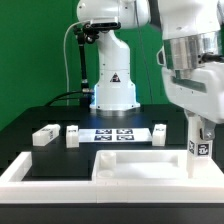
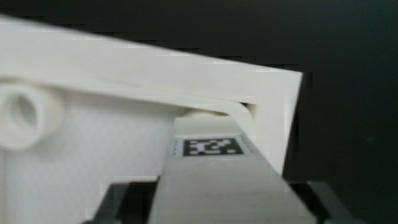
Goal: Assemble desk
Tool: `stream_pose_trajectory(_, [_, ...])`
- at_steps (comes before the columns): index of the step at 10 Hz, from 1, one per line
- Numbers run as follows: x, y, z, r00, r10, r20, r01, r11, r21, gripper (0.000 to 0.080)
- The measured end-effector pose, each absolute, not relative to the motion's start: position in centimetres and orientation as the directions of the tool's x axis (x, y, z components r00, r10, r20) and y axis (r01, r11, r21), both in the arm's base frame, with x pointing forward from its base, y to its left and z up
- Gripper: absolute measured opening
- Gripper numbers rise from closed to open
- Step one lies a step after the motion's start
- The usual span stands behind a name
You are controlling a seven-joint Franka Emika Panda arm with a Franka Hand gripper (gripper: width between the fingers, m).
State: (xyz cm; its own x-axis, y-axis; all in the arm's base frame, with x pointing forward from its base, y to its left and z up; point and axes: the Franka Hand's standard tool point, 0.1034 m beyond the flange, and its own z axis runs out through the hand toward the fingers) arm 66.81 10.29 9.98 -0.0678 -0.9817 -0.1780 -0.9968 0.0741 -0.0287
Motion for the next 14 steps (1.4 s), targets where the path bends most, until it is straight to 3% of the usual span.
stream_pose_trajectory(1, [67.0,10.3,10.0,-0.25,-0.947,-0.203,-0.966,0.259,-0.017,0.029])
stream_pose_trajectory(4, [67.1,10.4,10.0,-0.351,-0.914,-0.202,-0.933,0.36,-0.012,0.029])
stream_pose_trajectory(6, [67.1,10.3,10.0,-0.345,-0.917,-0.199,-0.935,0.355,-0.016,0.0301])
stream_pose_trajectory(7, [67.1,10.3,10.0,-0.343,-0.918,-0.199,-0.935,0.353,-0.017,0.0519])
stream_pose_trajectory(8, [67.1,10.4,10.1,-0.315,-0.928,-0.199,-0.945,0.326,-0.023,0.0519])
stream_pose_trajectory(9, [66.9,10.6,11.1,-0.264,-0.943,-0.203,-0.96,0.277,-0.039,0.0622])
stream_pose_trajectory(12, [65.2,11.8,16.1,-0.226,-0.947,-0.229,-0.966,0.248,-0.07,0.0648])
stream_pose_trajectory(14, [65.2,11.7,15.2,-0.215,-0.951,-0.222,-0.969,0.236,-0.069,0.0649])
